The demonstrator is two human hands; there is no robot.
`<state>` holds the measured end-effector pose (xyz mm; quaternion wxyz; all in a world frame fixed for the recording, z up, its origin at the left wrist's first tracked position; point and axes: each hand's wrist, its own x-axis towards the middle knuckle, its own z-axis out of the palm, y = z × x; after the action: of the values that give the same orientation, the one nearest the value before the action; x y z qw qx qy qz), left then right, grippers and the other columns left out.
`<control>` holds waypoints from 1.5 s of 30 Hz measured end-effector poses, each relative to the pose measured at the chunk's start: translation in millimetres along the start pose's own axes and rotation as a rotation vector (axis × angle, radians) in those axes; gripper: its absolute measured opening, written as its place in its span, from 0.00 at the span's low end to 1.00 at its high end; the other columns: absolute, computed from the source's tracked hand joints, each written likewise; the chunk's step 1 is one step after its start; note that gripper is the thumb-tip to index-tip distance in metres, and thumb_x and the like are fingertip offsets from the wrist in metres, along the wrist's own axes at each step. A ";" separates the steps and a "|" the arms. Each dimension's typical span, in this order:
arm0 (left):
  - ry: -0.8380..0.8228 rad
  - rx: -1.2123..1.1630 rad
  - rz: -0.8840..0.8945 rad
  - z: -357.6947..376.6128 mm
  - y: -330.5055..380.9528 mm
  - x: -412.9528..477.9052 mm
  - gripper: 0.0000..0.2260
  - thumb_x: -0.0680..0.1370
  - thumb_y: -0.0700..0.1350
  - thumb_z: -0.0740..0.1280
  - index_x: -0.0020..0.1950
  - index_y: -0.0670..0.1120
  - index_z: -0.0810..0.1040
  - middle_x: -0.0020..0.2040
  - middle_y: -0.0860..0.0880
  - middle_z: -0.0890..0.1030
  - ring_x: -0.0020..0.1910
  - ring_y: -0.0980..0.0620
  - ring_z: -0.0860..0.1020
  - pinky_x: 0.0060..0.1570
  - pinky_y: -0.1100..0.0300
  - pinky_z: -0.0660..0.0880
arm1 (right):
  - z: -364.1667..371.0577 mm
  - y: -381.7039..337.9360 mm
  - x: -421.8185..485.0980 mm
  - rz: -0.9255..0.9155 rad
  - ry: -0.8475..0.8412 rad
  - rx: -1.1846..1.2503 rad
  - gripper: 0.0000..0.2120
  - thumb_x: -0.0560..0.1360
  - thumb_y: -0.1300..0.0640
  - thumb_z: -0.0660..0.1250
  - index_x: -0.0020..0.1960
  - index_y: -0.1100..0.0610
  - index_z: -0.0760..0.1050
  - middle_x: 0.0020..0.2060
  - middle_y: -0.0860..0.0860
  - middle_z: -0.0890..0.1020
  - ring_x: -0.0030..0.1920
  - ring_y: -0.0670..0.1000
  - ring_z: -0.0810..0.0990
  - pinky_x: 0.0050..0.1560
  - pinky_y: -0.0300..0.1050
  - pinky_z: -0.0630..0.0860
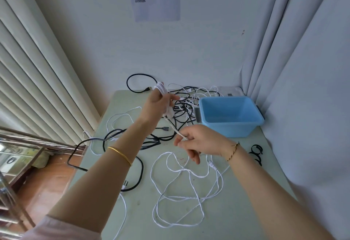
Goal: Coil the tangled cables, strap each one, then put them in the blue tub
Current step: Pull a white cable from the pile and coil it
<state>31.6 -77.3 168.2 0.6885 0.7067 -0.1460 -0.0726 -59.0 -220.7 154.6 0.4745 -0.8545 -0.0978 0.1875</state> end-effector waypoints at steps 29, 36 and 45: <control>-0.159 -0.889 -0.193 4.5 0.1 6.4 0.17 0.84 0.45 0.46 0.50 0.40 0.71 0.29 0.51 0.72 0.26 0.55 0.67 0.45 0.61 0.74 | 0.7 40.5 29.2 0.038 0.176 0.361 0.05 0.76 0.65 0.64 0.46 0.57 0.76 0.39 0.54 0.83 0.42 0.44 0.81 0.53 0.39 0.74; 0.063 -0.822 -0.134 4.3 -4.2 13.4 0.12 0.84 0.44 0.48 0.47 0.43 0.67 0.32 0.50 0.74 0.28 0.55 0.69 0.48 0.60 0.71 | 3.3 47.6 24.3 0.078 0.190 0.323 0.05 0.77 0.60 0.64 0.44 0.59 0.76 0.28 0.51 0.77 0.27 0.47 0.74 0.36 0.39 0.74; 0.199 0.191 0.050 -22.6 -11.3 12.4 0.06 0.83 0.38 0.54 0.49 0.40 0.69 0.39 0.47 0.78 0.32 0.58 0.72 0.33 0.69 0.70 | 10.4 28.6 -3.7 0.033 -0.022 0.094 0.08 0.79 0.56 0.62 0.47 0.57 0.78 0.26 0.48 0.73 0.21 0.43 0.69 0.27 0.40 0.72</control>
<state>51.4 -59.5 159.1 0.6306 0.7690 -0.1007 0.0291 -67.0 -229.1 126.2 0.5100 -0.8305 -0.0799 0.2093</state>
